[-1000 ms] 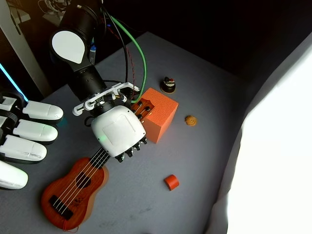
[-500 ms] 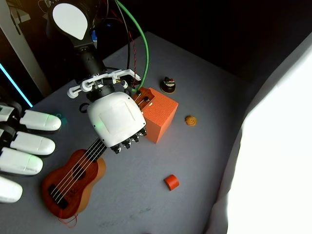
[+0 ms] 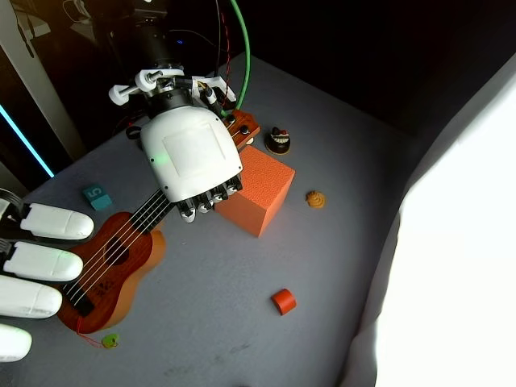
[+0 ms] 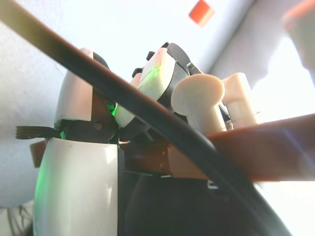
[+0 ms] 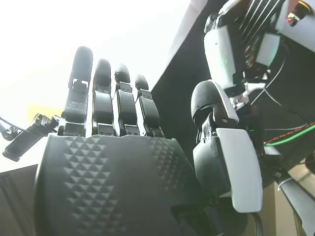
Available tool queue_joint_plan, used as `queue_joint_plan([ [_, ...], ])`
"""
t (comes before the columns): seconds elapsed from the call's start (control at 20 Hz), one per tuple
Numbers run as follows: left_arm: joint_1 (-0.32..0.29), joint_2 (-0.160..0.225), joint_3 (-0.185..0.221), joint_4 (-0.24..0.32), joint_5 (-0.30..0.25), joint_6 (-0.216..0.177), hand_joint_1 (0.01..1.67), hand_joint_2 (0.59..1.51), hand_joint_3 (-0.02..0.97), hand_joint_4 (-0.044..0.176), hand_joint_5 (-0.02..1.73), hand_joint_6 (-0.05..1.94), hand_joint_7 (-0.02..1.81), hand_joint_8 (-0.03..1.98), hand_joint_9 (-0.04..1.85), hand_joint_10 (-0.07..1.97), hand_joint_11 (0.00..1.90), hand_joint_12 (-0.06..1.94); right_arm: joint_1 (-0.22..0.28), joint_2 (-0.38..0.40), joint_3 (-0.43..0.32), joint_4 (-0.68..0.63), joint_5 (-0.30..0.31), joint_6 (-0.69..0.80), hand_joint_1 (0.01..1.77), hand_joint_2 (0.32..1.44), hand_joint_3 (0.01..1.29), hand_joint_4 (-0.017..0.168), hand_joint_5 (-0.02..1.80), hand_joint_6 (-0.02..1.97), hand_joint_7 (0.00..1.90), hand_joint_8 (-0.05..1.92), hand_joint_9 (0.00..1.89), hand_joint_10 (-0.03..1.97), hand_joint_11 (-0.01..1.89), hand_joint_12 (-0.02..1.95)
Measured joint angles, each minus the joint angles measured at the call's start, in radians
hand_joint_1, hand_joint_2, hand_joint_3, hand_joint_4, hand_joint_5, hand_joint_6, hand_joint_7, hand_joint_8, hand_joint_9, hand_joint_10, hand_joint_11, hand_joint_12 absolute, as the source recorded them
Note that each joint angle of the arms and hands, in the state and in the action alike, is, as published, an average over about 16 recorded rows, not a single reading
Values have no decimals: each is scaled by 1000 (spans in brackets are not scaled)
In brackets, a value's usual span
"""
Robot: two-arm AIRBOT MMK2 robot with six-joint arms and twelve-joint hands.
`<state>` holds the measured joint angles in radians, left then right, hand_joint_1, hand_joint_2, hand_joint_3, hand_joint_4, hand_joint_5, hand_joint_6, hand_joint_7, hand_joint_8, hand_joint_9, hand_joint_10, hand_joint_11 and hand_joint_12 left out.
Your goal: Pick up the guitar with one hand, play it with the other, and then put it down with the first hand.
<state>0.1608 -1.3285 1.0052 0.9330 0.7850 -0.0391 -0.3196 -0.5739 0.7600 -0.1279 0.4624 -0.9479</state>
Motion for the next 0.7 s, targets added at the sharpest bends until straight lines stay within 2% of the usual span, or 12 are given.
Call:
queue_joint_plan([
  [0.35, -42, 71, -66, -35, -21, 13, 1467, 1085, -16, 4, 1263, 1891, 1314, 1967, 1392, 1907, 1409, 1902, 19, 3, 13, -296, -78, 277, 283, 1345, 16, 6, 137, 42, 186, 14, 49, 408, 21, 1026],
  [0.7, -65, 102, -103, -46, -26, 16, 1462, 1085, -17, 4, 1265, 1891, 1320, 1964, 1397, 1908, 1412, 1902, 23, -1, 16, -486, -139, 450, 271, 1345, 17, 6, 146, 41, 191, 14, 56, 396, 21, 1016],
])
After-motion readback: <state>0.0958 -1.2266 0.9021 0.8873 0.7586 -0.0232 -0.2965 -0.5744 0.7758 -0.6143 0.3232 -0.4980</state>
